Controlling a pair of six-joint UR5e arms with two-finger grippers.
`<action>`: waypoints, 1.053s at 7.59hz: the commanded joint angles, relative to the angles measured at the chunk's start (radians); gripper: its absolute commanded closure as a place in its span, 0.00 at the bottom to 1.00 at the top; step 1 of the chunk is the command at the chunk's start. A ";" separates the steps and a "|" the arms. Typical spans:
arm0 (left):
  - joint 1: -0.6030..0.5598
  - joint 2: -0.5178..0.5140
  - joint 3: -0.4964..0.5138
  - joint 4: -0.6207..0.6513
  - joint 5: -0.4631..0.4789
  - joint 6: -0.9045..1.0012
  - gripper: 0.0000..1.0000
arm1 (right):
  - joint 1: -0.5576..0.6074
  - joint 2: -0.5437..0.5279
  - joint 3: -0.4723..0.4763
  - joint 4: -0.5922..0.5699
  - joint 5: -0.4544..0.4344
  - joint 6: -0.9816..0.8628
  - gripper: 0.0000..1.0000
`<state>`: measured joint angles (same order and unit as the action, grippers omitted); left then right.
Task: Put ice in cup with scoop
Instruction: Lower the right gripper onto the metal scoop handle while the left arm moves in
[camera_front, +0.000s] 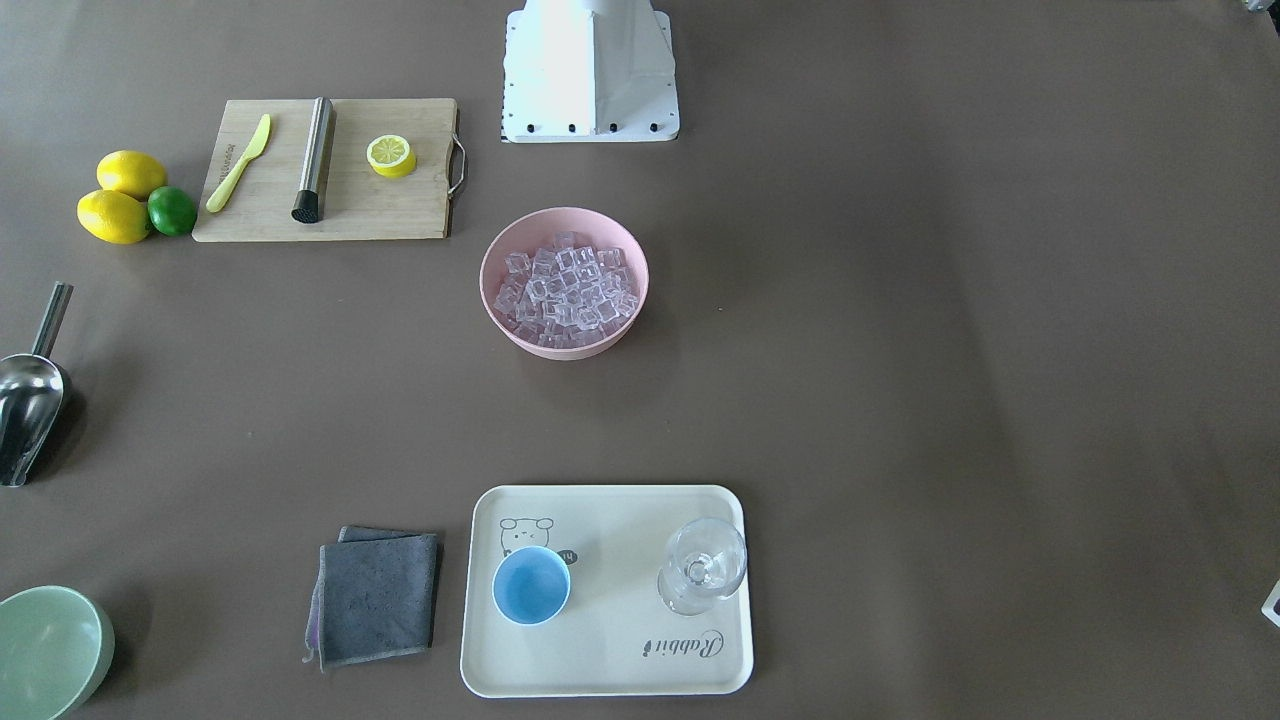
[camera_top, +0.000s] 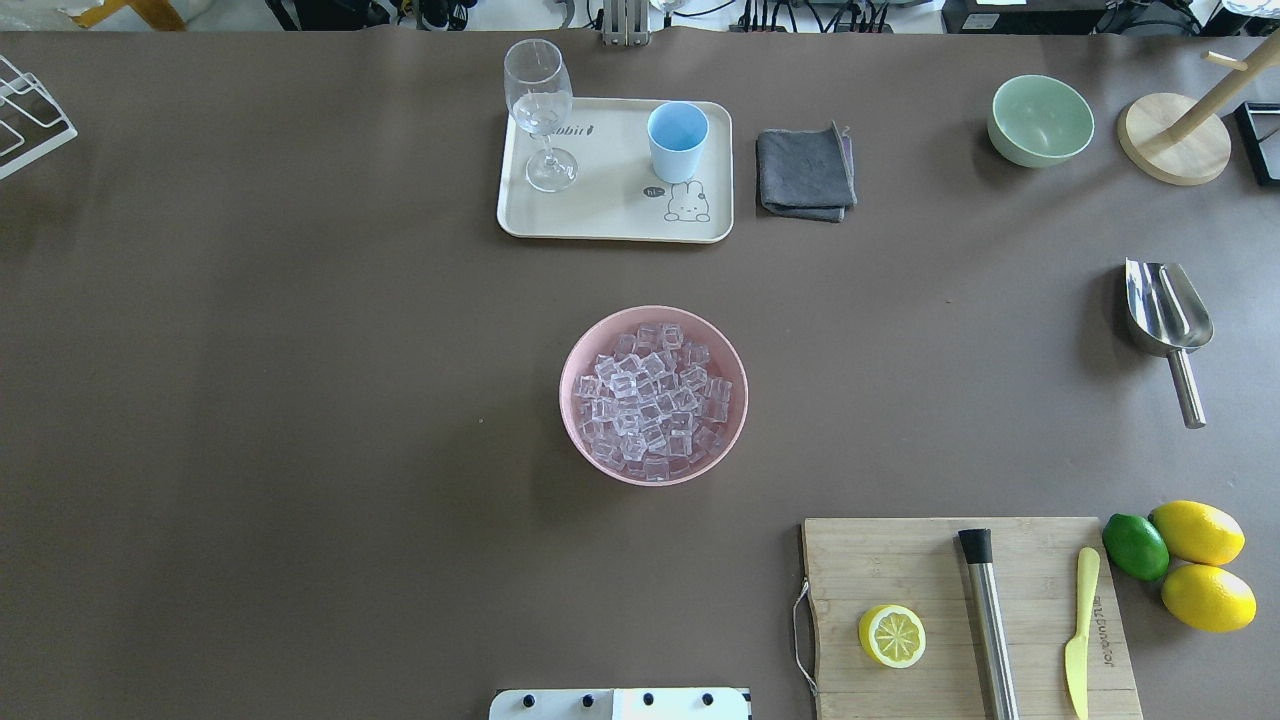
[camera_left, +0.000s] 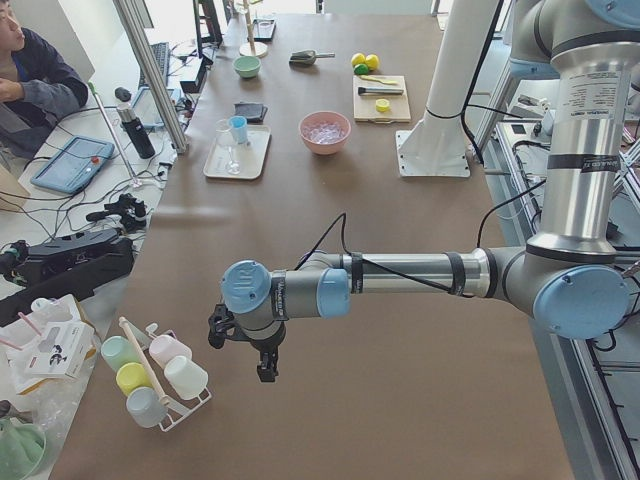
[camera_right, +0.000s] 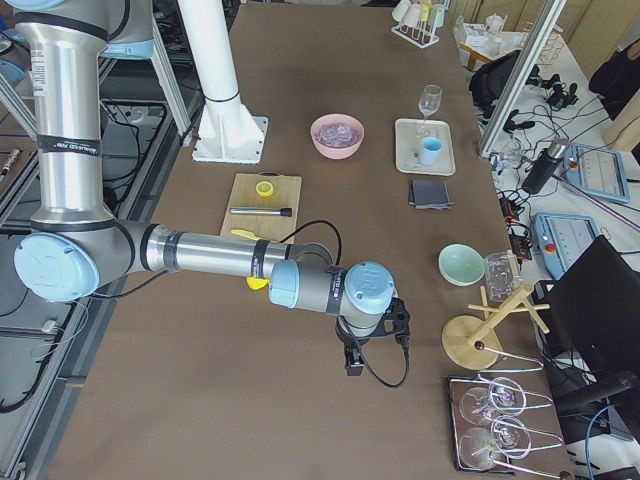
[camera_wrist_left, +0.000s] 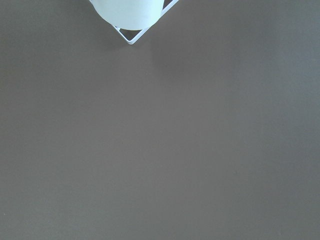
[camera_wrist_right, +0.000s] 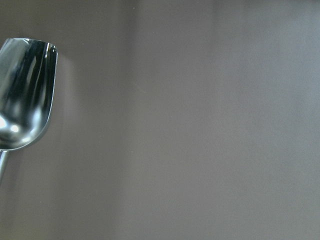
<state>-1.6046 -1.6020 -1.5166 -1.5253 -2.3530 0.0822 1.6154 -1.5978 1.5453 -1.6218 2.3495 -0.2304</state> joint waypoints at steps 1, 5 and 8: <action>0.000 -0.001 -0.004 -0.001 0.000 0.002 0.02 | 0.003 -0.001 0.002 0.000 0.001 -0.010 0.00; 0.008 -0.004 -0.016 -0.003 -0.002 -0.001 0.02 | 0.003 -0.001 0.004 0.000 0.002 -0.009 0.00; 0.067 -0.009 -0.045 -0.130 0.001 -0.002 0.02 | 0.003 -0.002 0.001 -0.001 0.004 -0.009 0.00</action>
<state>-1.5802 -1.6065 -1.5392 -1.5896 -2.3527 0.0834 1.6179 -1.5996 1.5470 -1.6215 2.3516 -0.2393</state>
